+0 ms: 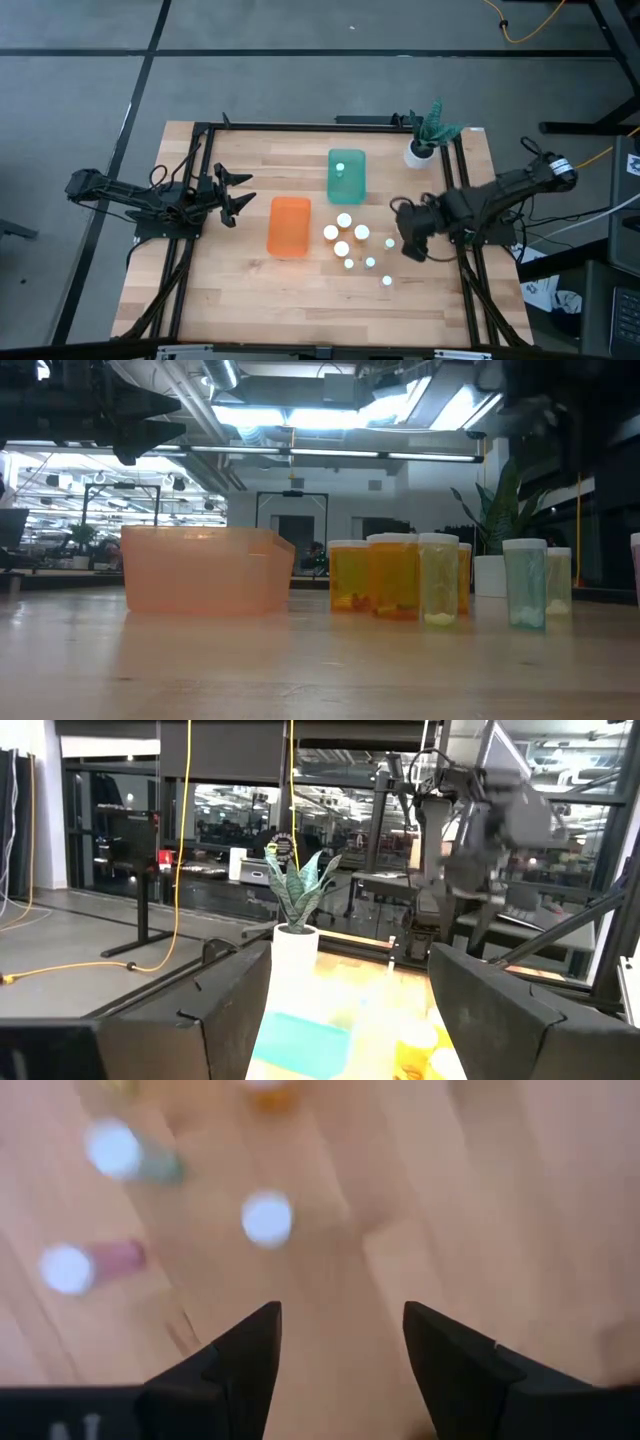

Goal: Pick and place medicine bottles into bin by pill shape (circle, oval)
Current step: Put the small yellow medicine bottle into the blue bin

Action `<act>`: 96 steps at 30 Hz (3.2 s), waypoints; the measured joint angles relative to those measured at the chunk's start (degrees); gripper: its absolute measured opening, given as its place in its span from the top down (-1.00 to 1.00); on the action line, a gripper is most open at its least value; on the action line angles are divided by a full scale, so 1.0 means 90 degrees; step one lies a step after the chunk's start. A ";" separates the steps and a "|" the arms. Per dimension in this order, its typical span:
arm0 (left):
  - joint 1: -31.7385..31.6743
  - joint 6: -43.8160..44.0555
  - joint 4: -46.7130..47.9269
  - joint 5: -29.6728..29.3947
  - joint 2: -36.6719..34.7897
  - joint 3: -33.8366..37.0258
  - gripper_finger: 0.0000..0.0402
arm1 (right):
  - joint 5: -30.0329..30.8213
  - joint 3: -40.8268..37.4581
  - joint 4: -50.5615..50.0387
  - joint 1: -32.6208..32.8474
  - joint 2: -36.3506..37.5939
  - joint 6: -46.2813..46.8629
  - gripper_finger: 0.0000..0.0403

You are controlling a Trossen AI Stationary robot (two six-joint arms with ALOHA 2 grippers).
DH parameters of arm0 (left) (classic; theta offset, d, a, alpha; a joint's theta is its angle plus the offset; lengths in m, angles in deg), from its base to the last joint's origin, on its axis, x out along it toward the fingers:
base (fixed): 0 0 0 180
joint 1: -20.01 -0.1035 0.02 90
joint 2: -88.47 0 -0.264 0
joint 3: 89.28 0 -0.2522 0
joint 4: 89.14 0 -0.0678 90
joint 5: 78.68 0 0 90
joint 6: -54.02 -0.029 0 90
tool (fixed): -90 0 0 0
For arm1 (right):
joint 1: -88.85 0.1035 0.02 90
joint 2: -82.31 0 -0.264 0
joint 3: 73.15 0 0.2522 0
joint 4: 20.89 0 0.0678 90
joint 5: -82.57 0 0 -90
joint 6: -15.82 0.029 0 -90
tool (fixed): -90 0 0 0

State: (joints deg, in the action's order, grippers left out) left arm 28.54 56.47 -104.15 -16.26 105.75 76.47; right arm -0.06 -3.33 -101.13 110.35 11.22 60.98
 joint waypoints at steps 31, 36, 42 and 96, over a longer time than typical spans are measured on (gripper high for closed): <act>0.0002 0.0015 0.0002 0.0000 -0.0001 0.0000 -0.31 | 0.1403 -0.2604 0.4549 0.0820 -0.0015 -0.0872 -0.05; 0.0002 0.0014 0.0002 -0.0002 0.0000 0.0000 -0.31 | 0.1351 -0.2604 0.4808 0.0671 -0.0262 -0.1103 -0.05; 0.0002 0.0014 0.0004 0.0000 -0.0002 0.0000 -0.31 | 0.1346 -0.2604 0.4916 0.0633 -0.0440 -0.1049 -0.05; 0.0002 -0.0008 0.0002 0.0000 -0.0001 0.0000 -0.31 | 0.0327 0.0479 0.4802 -0.4357 -0.2472 -0.4980 0.46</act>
State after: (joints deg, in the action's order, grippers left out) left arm 28.56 56.39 -104.13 -16.26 105.74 76.47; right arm 2.88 0.98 -57.92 71.14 -11.02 16.16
